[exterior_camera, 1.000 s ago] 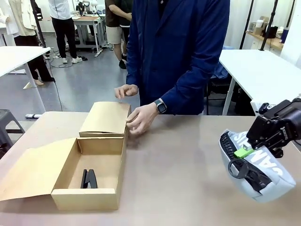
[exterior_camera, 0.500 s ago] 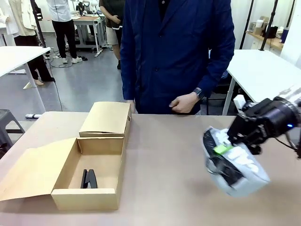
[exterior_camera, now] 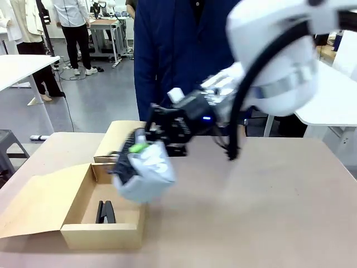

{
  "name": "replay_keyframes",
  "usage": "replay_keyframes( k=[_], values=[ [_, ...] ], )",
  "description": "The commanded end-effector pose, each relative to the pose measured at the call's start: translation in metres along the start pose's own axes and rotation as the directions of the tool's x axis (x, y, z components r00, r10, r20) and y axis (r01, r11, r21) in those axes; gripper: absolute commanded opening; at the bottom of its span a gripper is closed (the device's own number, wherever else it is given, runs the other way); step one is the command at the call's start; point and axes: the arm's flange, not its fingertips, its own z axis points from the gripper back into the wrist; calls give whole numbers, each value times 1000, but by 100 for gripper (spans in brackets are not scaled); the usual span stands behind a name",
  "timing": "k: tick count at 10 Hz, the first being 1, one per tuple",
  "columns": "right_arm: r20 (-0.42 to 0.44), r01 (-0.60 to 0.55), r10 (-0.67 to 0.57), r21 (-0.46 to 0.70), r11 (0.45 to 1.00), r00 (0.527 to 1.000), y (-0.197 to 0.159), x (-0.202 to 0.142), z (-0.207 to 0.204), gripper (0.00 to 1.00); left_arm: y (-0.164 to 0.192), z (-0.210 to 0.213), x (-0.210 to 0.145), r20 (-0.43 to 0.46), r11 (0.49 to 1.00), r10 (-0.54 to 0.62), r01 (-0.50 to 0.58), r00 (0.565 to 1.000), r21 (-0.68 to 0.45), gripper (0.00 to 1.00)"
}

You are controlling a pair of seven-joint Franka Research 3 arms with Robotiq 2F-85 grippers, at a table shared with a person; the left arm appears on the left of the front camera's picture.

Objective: Place items inside the box.
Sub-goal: Pick up a Pencil pouch or Stapler and place it inside the Mailer Box closest to the robot.

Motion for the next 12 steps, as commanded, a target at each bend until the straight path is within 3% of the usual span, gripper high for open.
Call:
replay_keyframes(
  k=[1, 2, 3, 4, 5, 7, 8, 9, 12],
  values=[
    [-6, -3, 2, -22, 1000, 1000, 8, 47, -52, 7, -2, 0, -2, -4, 1000, -22, 22, 1000, -12, 100],
    [-13, -13, 12, -58, 998, 1000, 2, 63, -76, 7, -2, 0, -2, -4, 1000, -22, 22, 1000, -12, 100],
    [-83, 44, -48, -49, 998, 995, -8, 70, -80, 7, -2, 0, -2, -4, 1000, -22, 22, 1000, -12, 100],
    [-158, 109, -101, 40, 993, 982, -16, 65, -47, 7, -2, 0, -2, -4, 1000, -22, 22, 1000, -12, 100],
    [-47, 12, -14, -36, 999, 999, -12, 55, -83, 7, -2, 0, -2, -4, 1000, -22, 22, 1000, -12, 100],
    [-96, 55, -57, -21, 998, 994, -30, 73, -79, 7, -2, 0, -2, -4, 1000, -22, 22, 1000, -12, 100],
    [41, 96, -93, -91, 991, 995, -33, 82, -98, 7, -2, 0, -2, -4, 1000, -22, 22, 1000, -12, 100],
    [117, 53, -44, -72, 996, 992, -28, 92, -111, 7, -2, 0, -2, -4, 1000, -22, 22, 1000, -12, 100],
    [181, 57, -17, -217, 974, 983, -22, 114, -148, 7, -2, 0, -2, -4, 1000, -22, 22, 1000, -12, 100]
  ],
)
